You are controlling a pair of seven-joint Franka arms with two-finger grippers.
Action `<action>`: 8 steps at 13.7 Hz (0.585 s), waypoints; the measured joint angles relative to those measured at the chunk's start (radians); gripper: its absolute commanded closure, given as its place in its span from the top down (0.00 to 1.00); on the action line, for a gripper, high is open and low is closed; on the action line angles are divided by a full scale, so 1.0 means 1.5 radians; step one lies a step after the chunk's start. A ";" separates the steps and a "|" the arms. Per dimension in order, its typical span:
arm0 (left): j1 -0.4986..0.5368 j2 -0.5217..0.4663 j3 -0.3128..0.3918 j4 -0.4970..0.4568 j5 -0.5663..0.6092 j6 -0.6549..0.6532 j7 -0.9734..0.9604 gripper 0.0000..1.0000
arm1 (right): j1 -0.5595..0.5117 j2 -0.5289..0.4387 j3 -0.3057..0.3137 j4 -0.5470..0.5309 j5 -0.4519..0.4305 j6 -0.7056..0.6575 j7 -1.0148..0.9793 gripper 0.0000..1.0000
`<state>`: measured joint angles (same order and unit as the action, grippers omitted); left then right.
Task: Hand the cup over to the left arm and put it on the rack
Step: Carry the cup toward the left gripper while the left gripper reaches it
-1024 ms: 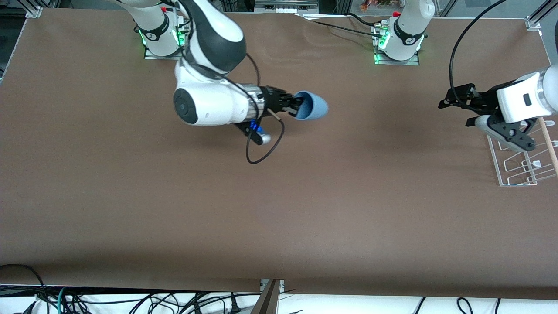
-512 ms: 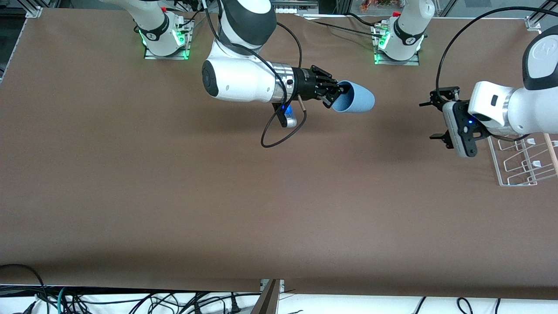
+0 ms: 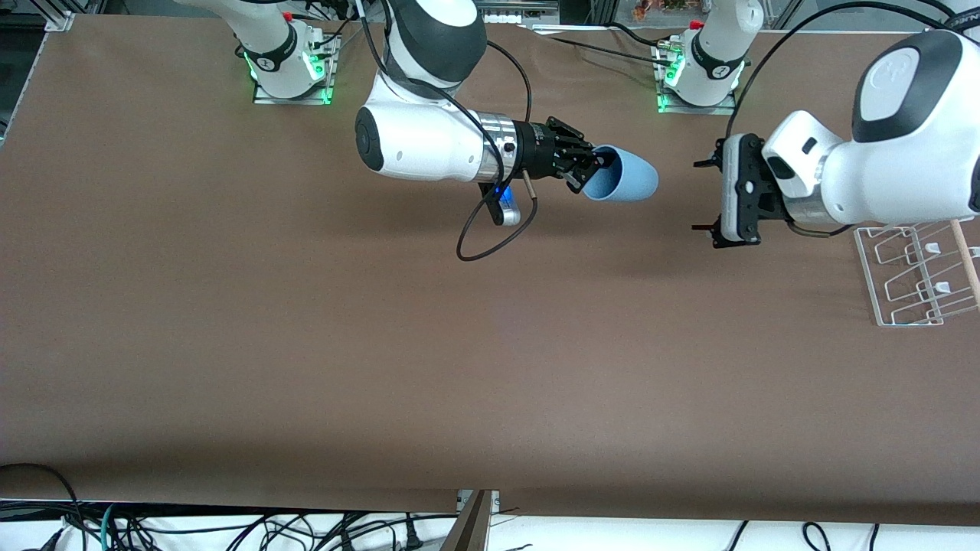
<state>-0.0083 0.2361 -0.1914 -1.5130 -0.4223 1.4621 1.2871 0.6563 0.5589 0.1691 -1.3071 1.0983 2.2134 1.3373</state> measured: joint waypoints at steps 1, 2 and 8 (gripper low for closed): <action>0.000 -0.002 -0.012 -0.002 -0.004 0.012 0.001 1.00 | 0.000 0.000 0.000 0.000 0.000 0.000 0.000 0.00; 0.000 -0.003 -0.025 -0.006 -0.007 0.024 0.001 1.00 | 0.000 0.000 0.000 0.000 0.000 0.000 0.000 0.00; 0.000 -0.041 -0.047 -0.078 -0.038 0.070 0.002 1.00 | 0.000 0.001 0.000 0.000 0.000 0.000 0.000 0.00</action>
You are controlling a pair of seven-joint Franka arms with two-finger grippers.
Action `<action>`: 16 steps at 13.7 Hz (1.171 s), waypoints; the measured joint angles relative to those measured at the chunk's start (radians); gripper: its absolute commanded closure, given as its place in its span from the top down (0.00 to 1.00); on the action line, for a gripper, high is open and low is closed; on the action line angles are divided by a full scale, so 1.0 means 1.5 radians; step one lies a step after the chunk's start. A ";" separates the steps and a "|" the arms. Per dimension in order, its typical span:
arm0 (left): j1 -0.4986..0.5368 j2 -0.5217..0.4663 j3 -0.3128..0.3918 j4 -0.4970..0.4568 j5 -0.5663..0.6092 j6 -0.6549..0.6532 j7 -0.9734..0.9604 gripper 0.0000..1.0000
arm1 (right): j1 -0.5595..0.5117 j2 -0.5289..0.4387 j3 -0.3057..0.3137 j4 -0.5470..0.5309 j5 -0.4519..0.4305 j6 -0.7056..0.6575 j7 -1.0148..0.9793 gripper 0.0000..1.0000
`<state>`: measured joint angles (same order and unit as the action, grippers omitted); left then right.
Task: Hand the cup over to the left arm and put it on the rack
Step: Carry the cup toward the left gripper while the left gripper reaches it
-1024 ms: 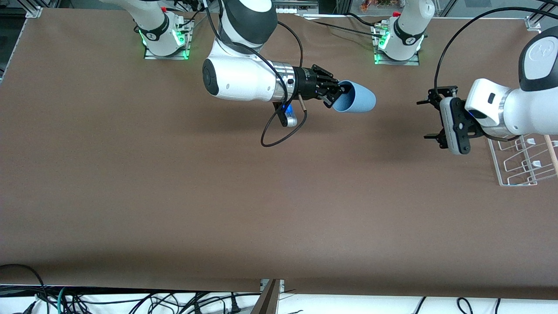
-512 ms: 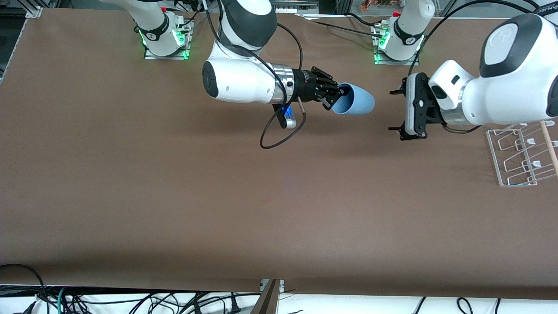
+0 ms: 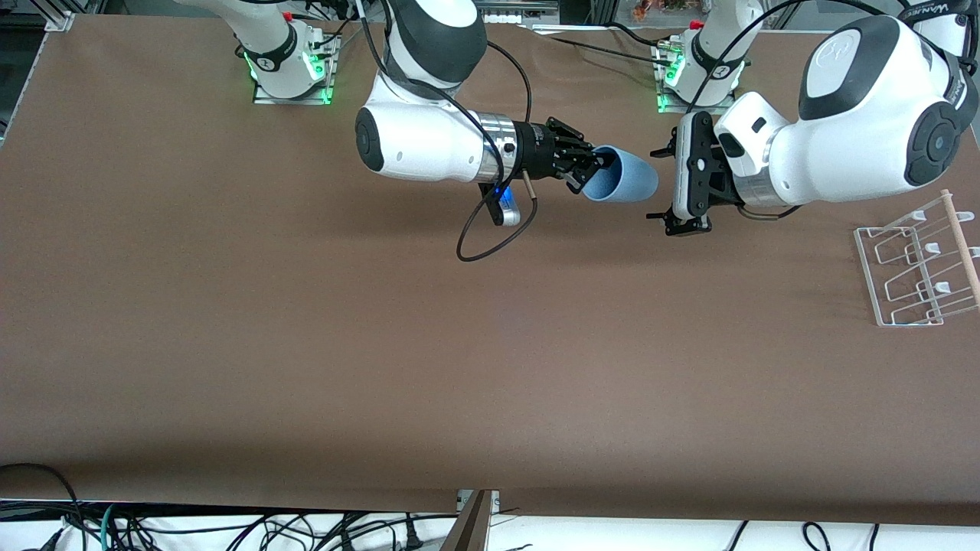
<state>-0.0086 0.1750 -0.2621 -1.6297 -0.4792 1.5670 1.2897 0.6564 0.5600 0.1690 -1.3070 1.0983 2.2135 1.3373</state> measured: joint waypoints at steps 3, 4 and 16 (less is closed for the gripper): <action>-0.002 -0.026 -0.006 -0.037 -0.001 0.025 0.003 1.00 | 0.000 0.001 0.000 0.000 0.000 0.000 0.000 0.00; -0.002 -0.032 -0.012 -0.047 -0.001 0.036 0.003 1.00 | 0.000 0.001 0.000 0.000 0.000 0.000 0.000 0.00; -0.002 -0.051 -0.035 -0.117 -0.032 0.120 -0.031 0.00 | 0.001 0.004 0.001 0.002 0.003 -0.004 0.002 0.52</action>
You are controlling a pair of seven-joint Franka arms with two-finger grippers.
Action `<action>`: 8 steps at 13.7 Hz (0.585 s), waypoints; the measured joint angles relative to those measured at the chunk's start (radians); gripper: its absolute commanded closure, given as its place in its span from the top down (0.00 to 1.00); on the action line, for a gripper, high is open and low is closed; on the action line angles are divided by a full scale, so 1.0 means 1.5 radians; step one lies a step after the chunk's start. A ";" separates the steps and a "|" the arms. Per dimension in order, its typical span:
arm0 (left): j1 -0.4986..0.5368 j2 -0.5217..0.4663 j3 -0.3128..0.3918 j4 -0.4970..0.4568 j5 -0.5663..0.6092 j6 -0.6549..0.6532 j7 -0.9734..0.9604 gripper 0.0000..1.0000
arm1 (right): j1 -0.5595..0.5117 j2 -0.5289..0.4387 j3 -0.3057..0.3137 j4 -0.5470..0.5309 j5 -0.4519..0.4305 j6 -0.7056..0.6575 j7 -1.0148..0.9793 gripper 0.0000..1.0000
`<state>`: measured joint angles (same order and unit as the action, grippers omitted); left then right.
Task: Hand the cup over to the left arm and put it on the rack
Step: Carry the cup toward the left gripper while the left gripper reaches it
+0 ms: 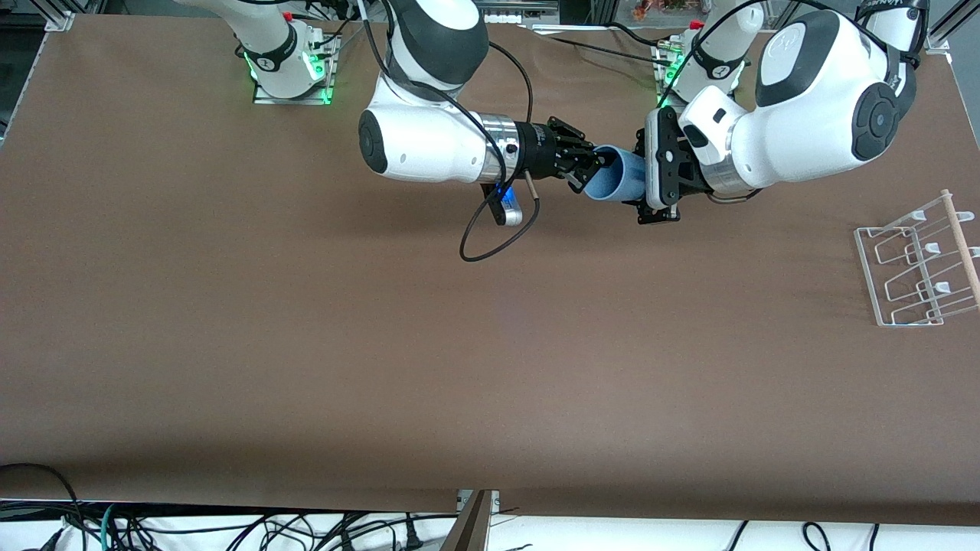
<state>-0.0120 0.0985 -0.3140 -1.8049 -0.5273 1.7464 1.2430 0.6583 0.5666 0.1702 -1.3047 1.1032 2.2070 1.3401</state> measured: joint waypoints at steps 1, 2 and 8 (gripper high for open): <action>0.000 0.000 0.000 0.000 0.000 0.000 -0.001 0.00 | 0.000 0.000 -0.001 0.000 0.000 0.001 0.000 0.70; 0.000 0.000 0.000 -0.001 0.000 0.000 -0.002 0.00 | -0.001 0.000 -0.003 0.001 0.000 0.002 0.000 0.80; 0.013 -0.001 0.007 -0.001 0.001 -0.022 -0.002 0.00 | -0.071 -0.023 -0.019 0.031 -0.064 -0.104 -0.001 0.99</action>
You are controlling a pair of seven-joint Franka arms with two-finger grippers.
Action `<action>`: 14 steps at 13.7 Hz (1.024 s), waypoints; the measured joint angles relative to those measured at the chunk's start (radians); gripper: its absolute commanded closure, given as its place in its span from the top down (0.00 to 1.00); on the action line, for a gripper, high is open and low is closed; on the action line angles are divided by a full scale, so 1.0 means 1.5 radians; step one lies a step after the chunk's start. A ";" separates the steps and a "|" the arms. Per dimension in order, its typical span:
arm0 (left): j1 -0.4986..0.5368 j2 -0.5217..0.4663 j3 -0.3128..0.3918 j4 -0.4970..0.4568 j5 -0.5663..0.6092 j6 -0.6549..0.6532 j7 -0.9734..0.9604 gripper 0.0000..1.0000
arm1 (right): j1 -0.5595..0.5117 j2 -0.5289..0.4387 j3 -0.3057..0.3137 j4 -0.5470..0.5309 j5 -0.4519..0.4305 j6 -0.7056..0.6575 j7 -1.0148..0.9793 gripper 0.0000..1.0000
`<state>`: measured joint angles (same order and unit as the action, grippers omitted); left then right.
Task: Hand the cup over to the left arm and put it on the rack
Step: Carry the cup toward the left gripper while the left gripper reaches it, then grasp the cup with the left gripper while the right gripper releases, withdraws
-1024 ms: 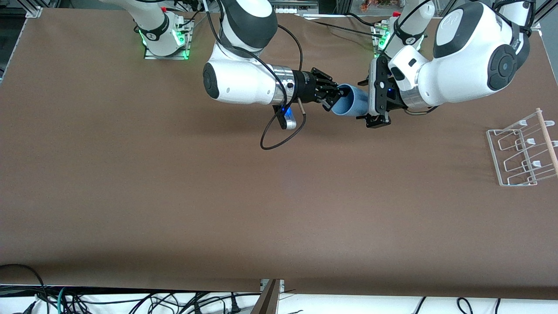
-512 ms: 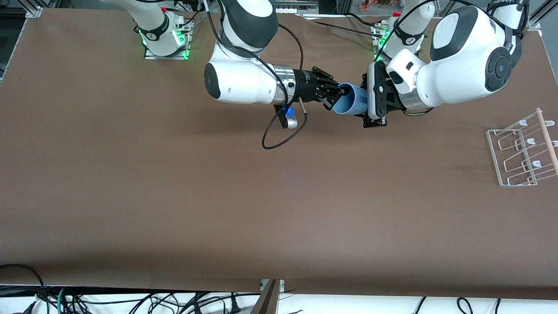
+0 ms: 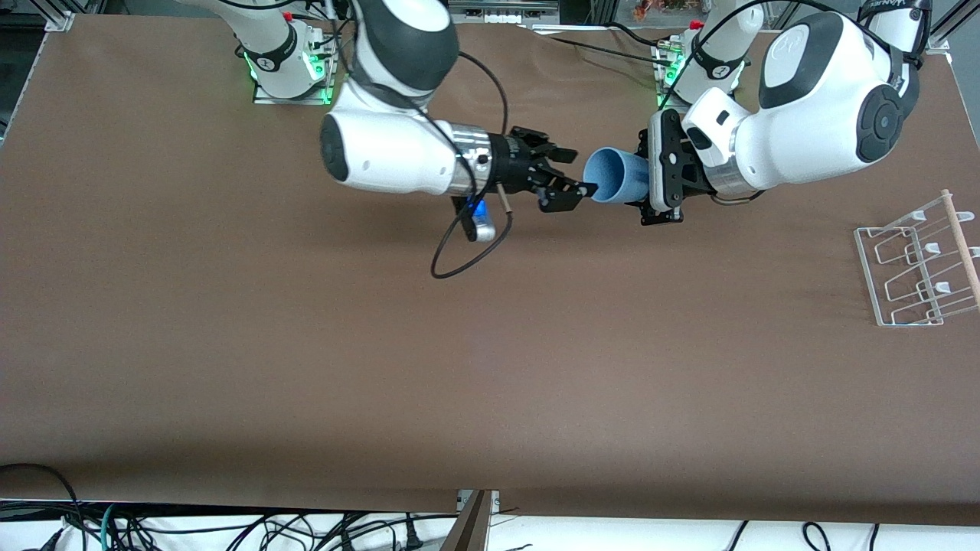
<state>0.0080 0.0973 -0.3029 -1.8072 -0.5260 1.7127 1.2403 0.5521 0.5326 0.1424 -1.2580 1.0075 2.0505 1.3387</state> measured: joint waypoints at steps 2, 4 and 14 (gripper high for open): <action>0.019 -0.001 0.018 0.000 0.035 -0.037 0.001 0.00 | -0.063 -0.026 -0.004 0.018 -0.036 -0.098 -0.010 0.99; 0.031 -0.002 0.054 0.000 0.090 -0.067 0.003 0.00 | -0.118 -0.059 -0.007 0.024 -0.100 -0.205 -0.061 0.99; 0.049 0.025 0.185 0.000 0.567 -0.049 -0.009 0.00 | -0.147 -0.220 -0.116 -0.147 -0.537 -0.402 -0.670 0.99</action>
<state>0.0811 0.1352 -0.0251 -1.8075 0.3240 1.6385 1.2263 0.3311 0.2032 -0.0311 -1.4791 0.2024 1.4482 0.3333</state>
